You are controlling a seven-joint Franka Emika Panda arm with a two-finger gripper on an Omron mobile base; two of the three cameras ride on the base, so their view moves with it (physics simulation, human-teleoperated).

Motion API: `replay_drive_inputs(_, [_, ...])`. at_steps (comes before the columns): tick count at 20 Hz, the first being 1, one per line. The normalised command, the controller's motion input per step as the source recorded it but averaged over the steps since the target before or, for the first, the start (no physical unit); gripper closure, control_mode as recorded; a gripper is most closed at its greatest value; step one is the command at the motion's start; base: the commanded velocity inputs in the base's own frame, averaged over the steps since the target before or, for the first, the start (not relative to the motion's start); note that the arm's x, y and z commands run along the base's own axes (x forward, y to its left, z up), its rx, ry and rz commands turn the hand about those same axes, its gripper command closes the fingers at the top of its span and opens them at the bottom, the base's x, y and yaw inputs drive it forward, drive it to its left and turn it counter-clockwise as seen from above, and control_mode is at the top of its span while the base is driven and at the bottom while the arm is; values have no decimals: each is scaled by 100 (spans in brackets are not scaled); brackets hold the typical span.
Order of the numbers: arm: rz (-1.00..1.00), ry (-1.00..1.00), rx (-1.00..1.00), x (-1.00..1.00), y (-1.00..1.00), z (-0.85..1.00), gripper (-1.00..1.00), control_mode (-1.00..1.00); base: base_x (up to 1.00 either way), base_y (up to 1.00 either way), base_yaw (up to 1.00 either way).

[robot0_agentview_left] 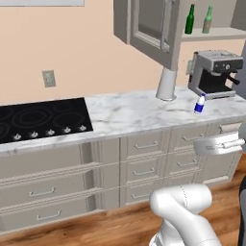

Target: Sort all alcoholic drinks to one cabinet, and non-alcoholic drinks to the other.

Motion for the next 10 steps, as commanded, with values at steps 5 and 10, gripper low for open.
replay_drive_inputs(5, [0,0,0,0,0,0,-100,100,-15,-71,0])
replay_drive_inputs(10, [0,0,0,0,0,0,-100,100,-9,-68,0])
